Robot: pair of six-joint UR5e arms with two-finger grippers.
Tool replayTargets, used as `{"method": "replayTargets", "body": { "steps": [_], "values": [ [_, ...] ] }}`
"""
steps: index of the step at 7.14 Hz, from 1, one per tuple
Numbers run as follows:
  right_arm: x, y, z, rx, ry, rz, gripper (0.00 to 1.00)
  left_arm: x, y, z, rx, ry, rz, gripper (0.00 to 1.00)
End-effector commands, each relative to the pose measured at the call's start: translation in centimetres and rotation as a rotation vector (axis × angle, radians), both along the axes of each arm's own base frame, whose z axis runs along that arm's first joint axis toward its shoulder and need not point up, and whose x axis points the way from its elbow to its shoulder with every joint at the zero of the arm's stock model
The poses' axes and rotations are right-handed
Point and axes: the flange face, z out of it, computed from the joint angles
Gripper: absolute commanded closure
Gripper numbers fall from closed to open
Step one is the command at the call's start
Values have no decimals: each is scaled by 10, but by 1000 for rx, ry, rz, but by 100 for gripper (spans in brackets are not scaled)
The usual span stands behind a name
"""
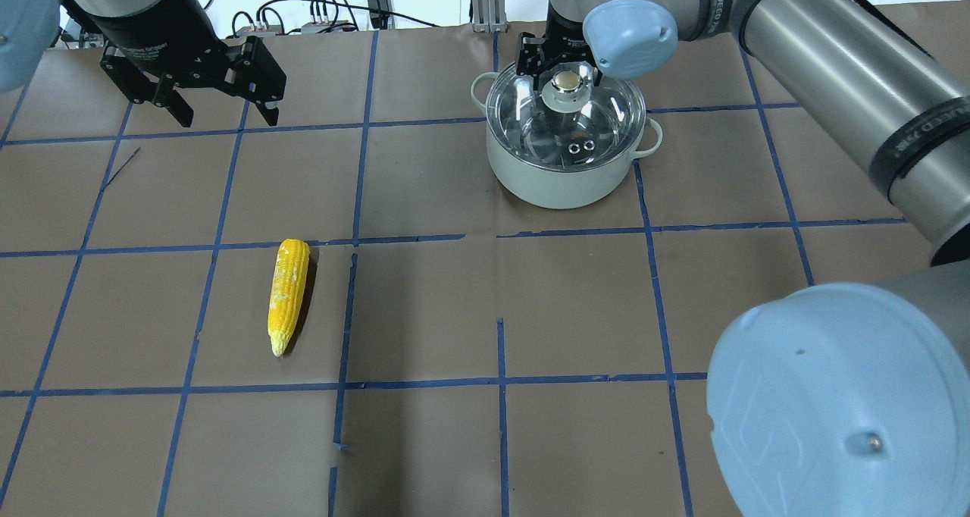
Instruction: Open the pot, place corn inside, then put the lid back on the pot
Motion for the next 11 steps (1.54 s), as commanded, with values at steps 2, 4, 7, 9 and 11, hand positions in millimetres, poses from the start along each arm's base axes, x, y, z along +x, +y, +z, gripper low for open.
{"method": "replayTargets", "body": {
  "steps": [2,4,7,9,11],
  "values": [
    [0,3,3,-3,0,2,16,0,0,0,0,0,0,0],
    [-2,4,5,4,0,1,28,5,6,-15,36,0,8,0],
    [-2,5,4,9,-1,6,61,8,0,-70,57,7,-20,0],
    [-1,4,9,8,-3,5,83,11,9,-106,79,4,-75,0],
    [0,-1,30,4,-7,5,88,18,12,-124,93,7,-77,0]
  ]
}}
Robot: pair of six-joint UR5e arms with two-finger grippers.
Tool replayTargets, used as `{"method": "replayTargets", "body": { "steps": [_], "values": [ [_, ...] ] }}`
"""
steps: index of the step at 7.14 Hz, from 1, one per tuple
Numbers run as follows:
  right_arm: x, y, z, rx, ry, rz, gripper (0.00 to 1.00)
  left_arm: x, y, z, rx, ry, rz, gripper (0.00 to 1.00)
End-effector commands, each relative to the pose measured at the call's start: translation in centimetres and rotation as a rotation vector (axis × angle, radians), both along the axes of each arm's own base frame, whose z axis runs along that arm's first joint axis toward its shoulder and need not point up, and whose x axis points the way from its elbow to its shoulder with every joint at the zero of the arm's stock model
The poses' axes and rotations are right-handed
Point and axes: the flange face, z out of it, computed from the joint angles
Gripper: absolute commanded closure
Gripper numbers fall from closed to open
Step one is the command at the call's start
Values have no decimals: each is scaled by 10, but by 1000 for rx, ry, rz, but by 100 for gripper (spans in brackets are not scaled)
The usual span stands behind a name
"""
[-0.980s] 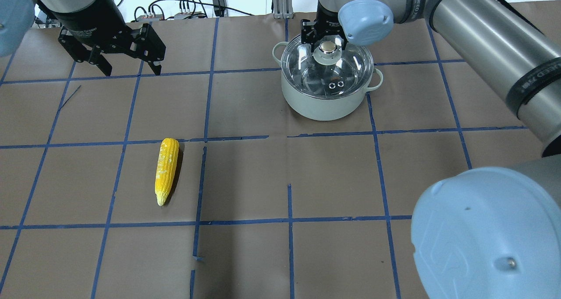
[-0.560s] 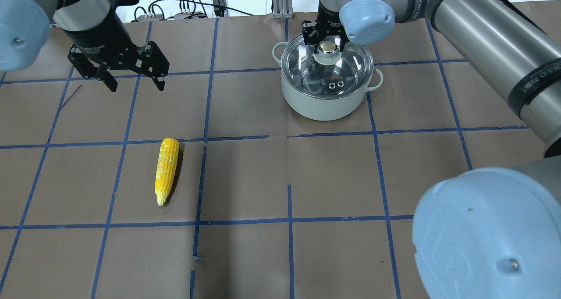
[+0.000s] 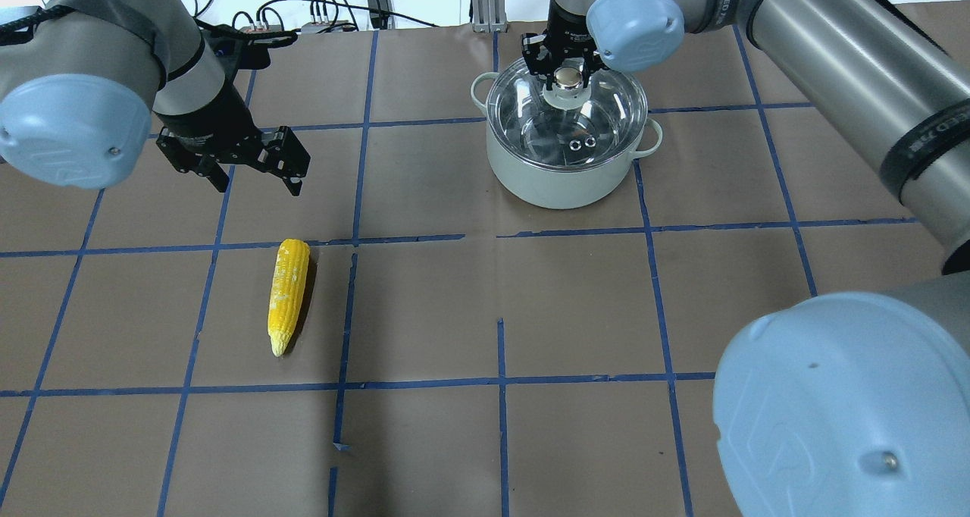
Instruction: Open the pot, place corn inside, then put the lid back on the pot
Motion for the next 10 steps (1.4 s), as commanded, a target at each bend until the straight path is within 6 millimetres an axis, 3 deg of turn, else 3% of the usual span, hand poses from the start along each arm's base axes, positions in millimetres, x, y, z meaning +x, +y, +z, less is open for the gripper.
{"method": "replayTargets", "body": {
  "steps": [1,2,3,4,5,6,7,9,10],
  "values": [
    [-2,-7,41,12,-2,-2,88,3,5,-17,23,3,-6,0],
    [-16,-16,68,40,-2,-17,88,3,11,-31,50,8,0,0],
    [-51,-30,84,66,-6,7,87,18,11,-51,36,10,-6,0],
    [-90,-31,93,127,-21,-8,86,47,17,-78,36,21,-19,0],
    [-102,-18,108,143,-17,-4,84,59,30,-109,52,41,-8,0],
    [-104,11,128,184,-10,-6,83,59,32,-135,9,35,-10,0],
    [-104,52,132,232,-11,-5,84,59,29,-162,14,36,-16,0],
    [-115,121,108,148,-8,-17,83,53,25,-186,41,42,-32,0],
    [-126,130,121,122,-8,-32,83,54,19,-193,32,53,-33,0]
  ]
}}
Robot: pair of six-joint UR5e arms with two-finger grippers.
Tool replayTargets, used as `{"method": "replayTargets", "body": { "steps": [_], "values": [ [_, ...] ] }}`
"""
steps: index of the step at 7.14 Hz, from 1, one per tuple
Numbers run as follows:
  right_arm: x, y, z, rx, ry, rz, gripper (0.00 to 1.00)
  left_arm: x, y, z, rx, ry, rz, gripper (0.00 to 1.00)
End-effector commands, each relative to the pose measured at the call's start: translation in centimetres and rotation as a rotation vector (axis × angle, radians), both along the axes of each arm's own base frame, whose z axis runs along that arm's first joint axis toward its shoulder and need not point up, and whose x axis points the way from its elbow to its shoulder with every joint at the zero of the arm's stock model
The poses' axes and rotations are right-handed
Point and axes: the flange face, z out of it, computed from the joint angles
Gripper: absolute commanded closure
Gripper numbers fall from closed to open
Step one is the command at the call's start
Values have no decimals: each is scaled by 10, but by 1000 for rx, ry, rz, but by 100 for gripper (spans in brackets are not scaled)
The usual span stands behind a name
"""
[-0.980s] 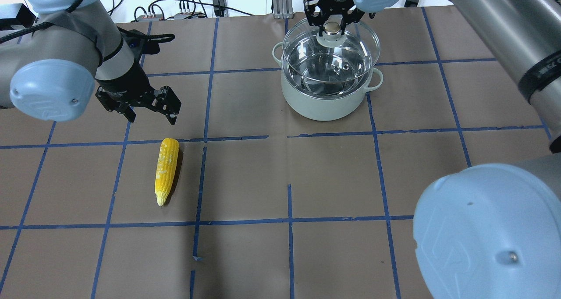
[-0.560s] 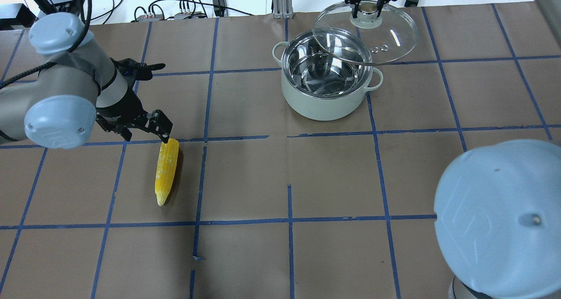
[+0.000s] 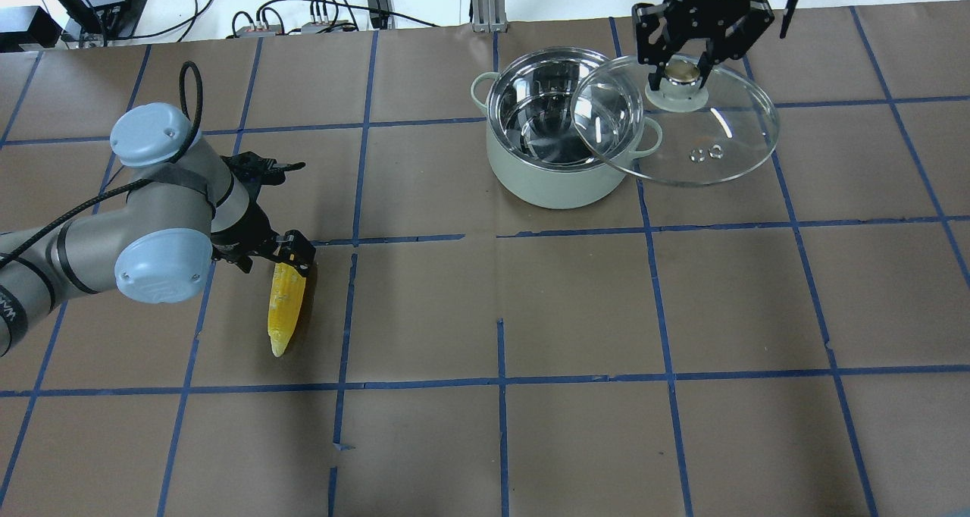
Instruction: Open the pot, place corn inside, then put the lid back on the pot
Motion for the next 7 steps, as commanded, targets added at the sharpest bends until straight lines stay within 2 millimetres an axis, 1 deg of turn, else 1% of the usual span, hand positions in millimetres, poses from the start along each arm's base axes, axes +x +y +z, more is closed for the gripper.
{"method": "replayTargets", "body": {
  "steps": [1,2,3,4,5,7],
  "values": [
    [-14,31,17,-45,5,-13,83,1,-14,-20,-50,9,-13,0],
    [-11,45,31,-70,6,-8,81,1,-16,-31,-49,9,-13,1],
    [-8,56,40,-74,6,-4,80,-1,-15,-33,-42,6,-15,10],
    [-6,59,45,-62,6,-3,80,-2,-11,-38,-28,5,-9,26],
    [-6,62,48,-67,9,-2,80,-1,-11,-38,-28,1,-9,53],
    [-5,62,48,-68,15,2,80,-2,-16,-27,-47,-4,50,82]
  ]
}}
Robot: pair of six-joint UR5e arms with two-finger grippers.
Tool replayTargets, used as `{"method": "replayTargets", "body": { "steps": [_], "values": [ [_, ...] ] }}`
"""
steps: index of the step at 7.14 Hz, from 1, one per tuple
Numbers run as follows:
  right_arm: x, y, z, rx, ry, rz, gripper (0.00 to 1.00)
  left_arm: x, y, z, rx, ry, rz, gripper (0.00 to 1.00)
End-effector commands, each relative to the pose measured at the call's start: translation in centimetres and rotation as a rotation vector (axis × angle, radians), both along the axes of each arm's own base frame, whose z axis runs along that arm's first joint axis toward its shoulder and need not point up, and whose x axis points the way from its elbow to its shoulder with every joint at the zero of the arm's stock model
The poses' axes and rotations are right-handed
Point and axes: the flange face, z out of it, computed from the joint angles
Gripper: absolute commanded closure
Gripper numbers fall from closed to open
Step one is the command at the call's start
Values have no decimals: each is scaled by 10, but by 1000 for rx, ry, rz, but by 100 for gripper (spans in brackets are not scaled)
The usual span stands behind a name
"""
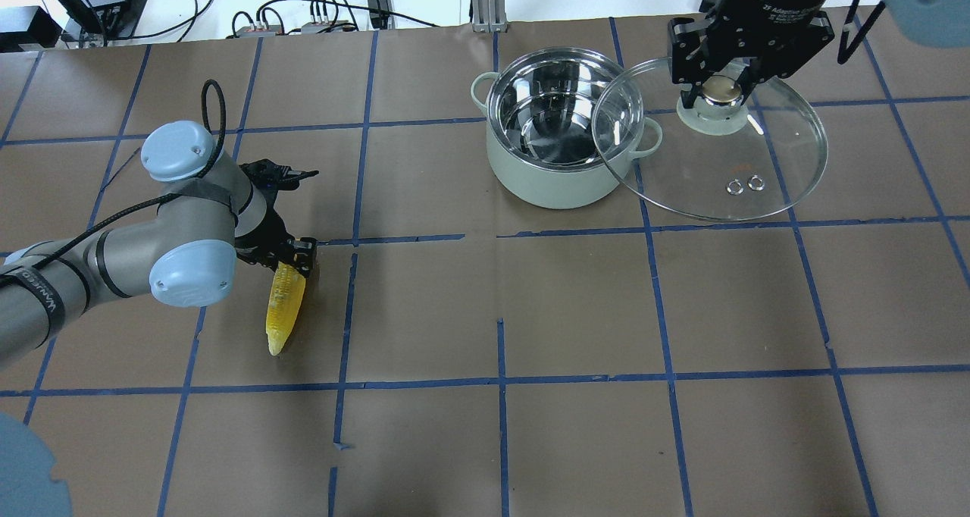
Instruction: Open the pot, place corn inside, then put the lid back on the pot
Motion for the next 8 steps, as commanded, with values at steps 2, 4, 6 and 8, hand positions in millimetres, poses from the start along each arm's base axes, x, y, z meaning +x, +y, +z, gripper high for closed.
{"method": "replayTargets", "body": {
  "steps": [2,4,6,8],
  "values": [
    [0,0,-1,3,3,4,80,-43,-32,47,-22,-5,25,85],
    [-1,0,-1,3,9,3,79,-106,-72,119,-20,-4,72,85],
    [-1,0,-3,7,11,8,79,-184,-117,167,-70,8,63,85],
    [-1,0,-3,6,11,8,79,-253,-167,192,-113,85,92,84]
  ]
}}
